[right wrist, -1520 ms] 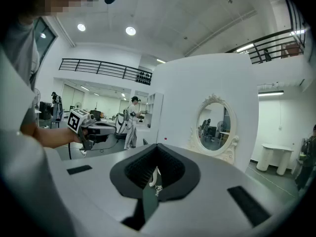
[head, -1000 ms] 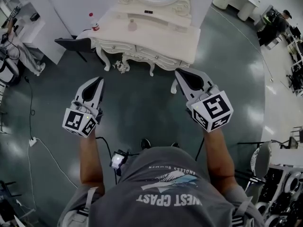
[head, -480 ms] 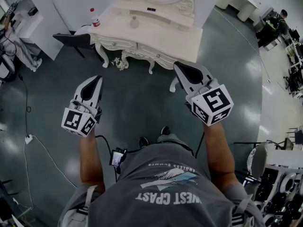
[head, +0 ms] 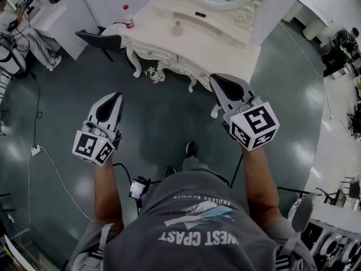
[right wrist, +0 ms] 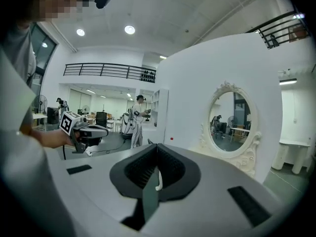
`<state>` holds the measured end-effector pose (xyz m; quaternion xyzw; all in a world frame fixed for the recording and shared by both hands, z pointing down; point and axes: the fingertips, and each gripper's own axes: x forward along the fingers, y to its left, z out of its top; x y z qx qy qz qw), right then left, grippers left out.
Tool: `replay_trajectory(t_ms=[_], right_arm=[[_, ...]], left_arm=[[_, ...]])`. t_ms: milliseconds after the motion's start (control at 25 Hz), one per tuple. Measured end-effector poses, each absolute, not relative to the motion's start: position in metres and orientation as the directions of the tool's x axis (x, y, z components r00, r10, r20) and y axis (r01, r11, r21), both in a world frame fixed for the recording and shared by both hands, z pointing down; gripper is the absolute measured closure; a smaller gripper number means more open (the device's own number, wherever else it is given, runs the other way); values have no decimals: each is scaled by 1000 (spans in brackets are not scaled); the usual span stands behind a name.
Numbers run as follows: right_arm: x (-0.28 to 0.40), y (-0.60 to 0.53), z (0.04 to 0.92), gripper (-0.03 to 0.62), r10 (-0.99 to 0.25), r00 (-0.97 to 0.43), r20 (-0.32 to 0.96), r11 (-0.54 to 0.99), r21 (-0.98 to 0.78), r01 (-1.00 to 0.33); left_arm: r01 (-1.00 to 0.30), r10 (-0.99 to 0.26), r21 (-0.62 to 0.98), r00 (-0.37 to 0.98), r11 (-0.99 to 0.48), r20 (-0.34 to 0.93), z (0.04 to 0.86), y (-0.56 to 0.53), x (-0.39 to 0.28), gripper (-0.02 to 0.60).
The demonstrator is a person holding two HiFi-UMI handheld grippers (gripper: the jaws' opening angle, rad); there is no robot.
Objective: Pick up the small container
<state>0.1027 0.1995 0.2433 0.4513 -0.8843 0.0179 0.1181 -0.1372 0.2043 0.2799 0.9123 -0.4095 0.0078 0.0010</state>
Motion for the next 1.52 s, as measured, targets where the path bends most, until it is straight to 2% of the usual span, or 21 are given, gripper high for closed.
replay_trajectory(t_ms=[1040,1520], right_arm=[[149,27,268,568,-673,-709,209,726,2,-688],[186,9,273,568,-705,-681,197,691,-23,-723]], left_arm=[[-858,-857,-30,510,-513,73,288,91,-83,565],[-822,-823,-56,561,-566,84,279,57,-46,565]])
